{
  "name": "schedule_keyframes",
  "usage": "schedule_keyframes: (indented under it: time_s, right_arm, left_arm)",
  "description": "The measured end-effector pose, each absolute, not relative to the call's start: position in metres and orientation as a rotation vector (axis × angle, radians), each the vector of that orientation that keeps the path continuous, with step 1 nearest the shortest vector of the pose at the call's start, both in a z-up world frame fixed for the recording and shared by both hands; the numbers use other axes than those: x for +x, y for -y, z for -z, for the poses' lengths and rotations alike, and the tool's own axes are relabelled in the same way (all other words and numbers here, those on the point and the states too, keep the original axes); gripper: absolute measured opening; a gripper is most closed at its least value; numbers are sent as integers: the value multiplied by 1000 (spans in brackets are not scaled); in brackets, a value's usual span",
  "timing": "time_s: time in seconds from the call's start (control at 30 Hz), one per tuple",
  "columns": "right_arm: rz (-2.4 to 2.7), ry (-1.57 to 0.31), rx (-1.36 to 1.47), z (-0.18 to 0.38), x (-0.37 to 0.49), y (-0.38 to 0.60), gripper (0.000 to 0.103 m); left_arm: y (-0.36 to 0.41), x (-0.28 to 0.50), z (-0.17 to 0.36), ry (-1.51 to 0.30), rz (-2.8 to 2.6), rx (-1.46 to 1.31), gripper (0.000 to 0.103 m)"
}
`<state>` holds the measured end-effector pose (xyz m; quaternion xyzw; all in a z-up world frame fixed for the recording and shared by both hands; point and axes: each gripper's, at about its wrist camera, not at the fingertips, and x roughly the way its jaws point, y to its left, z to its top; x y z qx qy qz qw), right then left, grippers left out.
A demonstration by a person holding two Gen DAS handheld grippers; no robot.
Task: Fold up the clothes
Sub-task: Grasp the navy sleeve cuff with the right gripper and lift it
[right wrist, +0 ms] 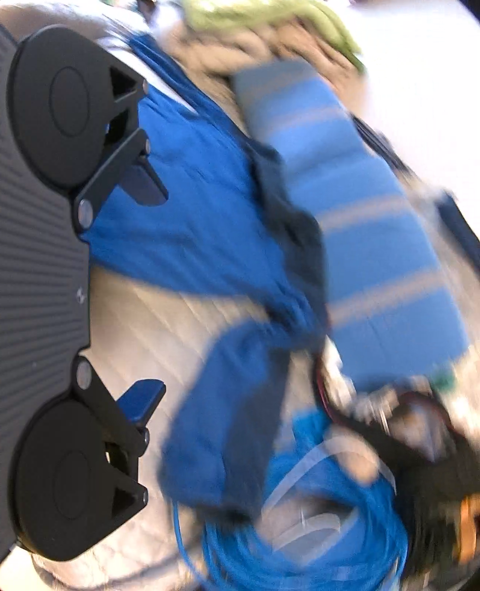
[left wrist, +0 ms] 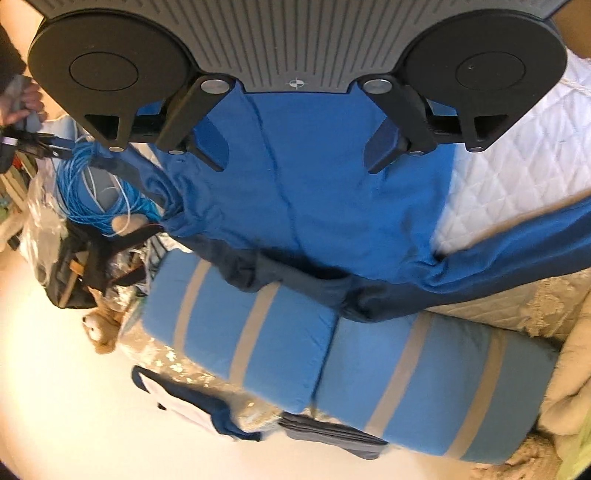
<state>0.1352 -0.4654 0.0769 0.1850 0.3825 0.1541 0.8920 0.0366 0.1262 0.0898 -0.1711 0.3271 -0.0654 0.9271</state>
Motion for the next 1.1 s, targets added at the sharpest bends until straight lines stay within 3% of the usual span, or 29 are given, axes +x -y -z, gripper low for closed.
schedule_keyframes:
  time_s: [0.37, 0.53, 0.7, 0.9, 1.03, 1.07, 1.1]
  right_arm:
    - [55, -653, 780, 23, 149, 581, 103]
    - [-5, -597, 789, 43, 153, 584, 103]
    - [-65, -540, 796, 63, 158, 588, 91]
    - [-131, -472, 802, 87, 162, 592, 85]
    - [-95, -436, 821, 97, 161, 599, 68]
    - [-92, -437, 832, 97, 161, 601, 55]
    - [-94, -443, 851, 98, 160, 603, 48]
  left_arm:
    - [-113, 62, -62, -782, 160, -370, 80]
    - [-109, 68, -59, -808, 168, -365, 80]
    - [-105, 71, -50, -843, 166, -380, 80]
    - [-101, 74, -43, -886, 167, -374, 80]
    - [-96, 78, -41, -906, 167, -375, 80]
    - [-95, 79, -40, -909, 170, -375, 80]
    - [-94, 79, -40, -911, 173, -373, 80]
